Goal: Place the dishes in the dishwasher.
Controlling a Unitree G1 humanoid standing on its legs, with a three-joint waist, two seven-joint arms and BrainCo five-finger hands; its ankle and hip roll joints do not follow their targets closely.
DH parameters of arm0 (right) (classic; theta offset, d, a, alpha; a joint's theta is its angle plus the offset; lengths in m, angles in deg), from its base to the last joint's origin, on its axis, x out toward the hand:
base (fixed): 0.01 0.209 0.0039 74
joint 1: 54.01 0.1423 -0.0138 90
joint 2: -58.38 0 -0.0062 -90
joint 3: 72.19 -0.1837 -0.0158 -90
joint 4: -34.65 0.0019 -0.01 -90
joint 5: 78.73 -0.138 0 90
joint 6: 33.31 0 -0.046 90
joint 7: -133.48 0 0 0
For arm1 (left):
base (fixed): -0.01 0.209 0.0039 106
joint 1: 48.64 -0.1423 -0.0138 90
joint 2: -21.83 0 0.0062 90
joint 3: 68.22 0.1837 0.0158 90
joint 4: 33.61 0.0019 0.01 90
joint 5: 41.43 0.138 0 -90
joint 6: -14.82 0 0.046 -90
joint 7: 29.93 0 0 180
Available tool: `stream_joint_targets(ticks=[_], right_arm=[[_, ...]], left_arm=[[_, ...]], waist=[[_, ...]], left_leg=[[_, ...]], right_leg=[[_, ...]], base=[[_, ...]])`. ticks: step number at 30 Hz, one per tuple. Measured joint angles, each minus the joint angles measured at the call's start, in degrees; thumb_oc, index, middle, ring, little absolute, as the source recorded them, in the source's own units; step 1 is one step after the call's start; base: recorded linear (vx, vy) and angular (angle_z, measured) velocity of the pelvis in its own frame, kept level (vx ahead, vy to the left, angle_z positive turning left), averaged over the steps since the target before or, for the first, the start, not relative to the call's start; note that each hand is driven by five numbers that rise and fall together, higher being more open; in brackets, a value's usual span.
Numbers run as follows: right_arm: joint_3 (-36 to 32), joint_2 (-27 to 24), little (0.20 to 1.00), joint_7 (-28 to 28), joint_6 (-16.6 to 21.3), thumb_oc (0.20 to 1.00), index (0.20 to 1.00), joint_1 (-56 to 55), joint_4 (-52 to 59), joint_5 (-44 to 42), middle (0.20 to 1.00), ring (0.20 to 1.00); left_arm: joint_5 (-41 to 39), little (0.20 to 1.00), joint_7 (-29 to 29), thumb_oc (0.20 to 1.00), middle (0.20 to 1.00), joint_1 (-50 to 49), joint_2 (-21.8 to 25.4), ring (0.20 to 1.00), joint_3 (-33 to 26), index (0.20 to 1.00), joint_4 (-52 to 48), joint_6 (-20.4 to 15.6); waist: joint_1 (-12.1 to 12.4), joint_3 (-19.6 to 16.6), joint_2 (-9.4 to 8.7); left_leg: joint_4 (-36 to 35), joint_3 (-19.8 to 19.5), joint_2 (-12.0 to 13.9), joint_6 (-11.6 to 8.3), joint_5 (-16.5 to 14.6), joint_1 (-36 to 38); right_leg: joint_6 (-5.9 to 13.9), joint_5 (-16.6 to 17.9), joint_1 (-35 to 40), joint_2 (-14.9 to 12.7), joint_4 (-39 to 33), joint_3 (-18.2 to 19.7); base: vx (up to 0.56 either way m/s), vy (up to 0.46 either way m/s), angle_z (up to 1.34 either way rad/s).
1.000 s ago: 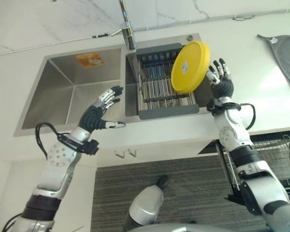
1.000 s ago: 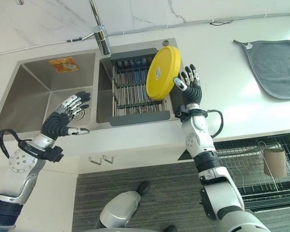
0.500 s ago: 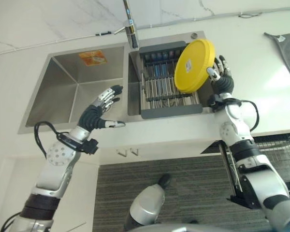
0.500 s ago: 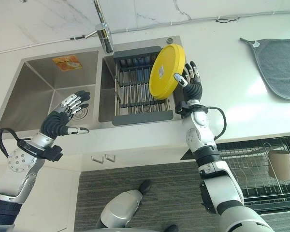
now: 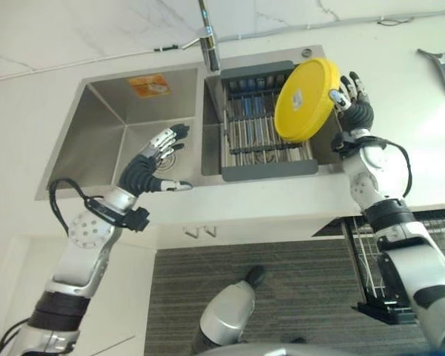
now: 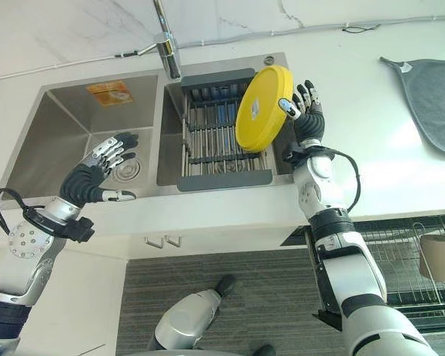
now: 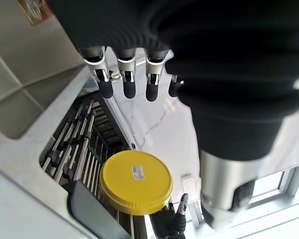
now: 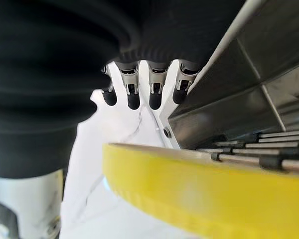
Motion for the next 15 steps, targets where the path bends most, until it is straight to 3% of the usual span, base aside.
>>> stream_joint_targets(ticks=[15], right_arm=[[0.3, 0.0, 1.0, 0.1, -1.9, 1.0, 1.0, 0.2, -0.1, 0.0, 1.0, 1.0]], left_arm=[[0.1, 1.0, 0.0, 1.0, 1.0, 0.1, 0.4, 1.0, 0.0, 1.0, 0.0, -0.8]], waist=[[0.5, 0.3, -0.45]], left_leg=[[0.1, -0.1, -0.1, 0.56, 0.7, -0.4]], right_leg=[[0.06, 0.0, -0.3, 0.0, 0.0, 0.0]], base=[[-0.01, 0.004, 0.01]])
